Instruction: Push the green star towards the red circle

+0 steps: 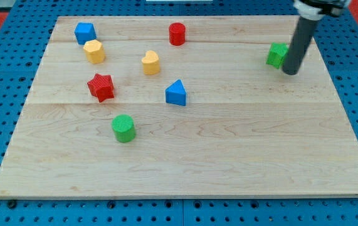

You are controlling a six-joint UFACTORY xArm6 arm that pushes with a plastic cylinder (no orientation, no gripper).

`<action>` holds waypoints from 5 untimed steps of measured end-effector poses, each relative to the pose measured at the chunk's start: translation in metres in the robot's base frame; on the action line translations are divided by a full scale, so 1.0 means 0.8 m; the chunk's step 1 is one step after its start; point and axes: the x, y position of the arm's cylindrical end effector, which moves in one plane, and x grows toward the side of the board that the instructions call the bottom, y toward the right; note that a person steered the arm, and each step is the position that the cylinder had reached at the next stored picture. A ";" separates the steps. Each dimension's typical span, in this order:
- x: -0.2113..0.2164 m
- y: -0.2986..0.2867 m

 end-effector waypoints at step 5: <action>-0.034 -0.062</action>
